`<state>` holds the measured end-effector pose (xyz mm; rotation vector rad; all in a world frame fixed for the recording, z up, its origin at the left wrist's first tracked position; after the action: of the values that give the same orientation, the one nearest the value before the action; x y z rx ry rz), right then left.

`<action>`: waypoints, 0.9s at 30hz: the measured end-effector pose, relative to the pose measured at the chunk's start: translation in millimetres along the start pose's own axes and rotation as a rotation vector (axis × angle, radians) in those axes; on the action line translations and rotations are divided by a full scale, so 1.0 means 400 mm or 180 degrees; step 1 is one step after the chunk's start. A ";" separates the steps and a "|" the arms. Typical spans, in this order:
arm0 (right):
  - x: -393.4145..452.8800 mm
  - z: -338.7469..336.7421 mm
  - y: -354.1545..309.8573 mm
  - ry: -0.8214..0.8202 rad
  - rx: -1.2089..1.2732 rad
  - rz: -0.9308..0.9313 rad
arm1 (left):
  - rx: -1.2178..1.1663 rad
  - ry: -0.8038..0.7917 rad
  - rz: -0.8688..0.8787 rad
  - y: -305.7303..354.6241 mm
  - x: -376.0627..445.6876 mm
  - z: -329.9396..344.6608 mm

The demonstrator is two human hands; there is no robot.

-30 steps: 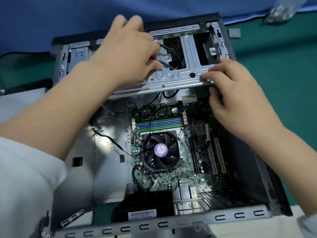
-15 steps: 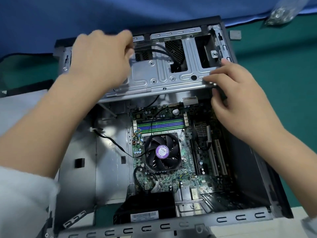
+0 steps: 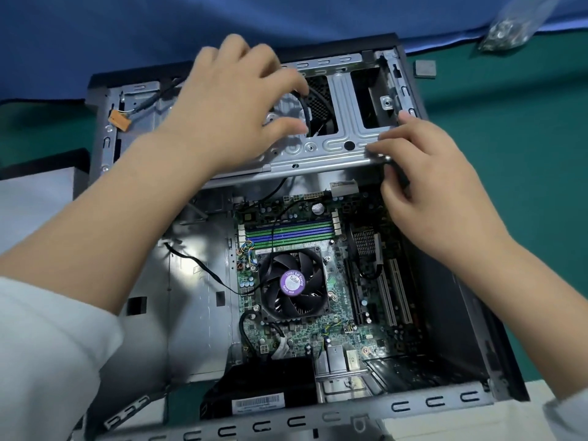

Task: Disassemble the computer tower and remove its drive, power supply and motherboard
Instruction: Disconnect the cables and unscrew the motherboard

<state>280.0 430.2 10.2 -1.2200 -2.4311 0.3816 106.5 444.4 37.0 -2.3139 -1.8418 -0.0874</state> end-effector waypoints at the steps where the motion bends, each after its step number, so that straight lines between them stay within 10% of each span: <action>1: 0.000 0.001 0.000 -0.0009 0.0010 0.0009 | -0.0018 0.0036 0.0160 0.016 0.004 -0.001; 14: -0.003 -0.001 0.008 -0.0072 0.0167 0.0093 | -0.1100 0.0335 -0.1047 -0.016 -0.010 0.014; 27: -0.045 -0.002 0.081 -0.0117 0.0506 0.1007 | -0.1799 0.0176 0.0146 0.270 -0.115 0.009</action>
<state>313.1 434.5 -6.4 -1.5379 -2.1876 0.6785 200.7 377.7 14.8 -2.6625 -1.9194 -0.7458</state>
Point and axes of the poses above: each hand's wrist, its own x-axis towards the middle knuckle, its own z-axis out of the palm, y = z × x, the point moved 9 cm from there along x, towards the middle knuckle, and after that the axes turned 1 degree about -x, right-handed, at the moved point
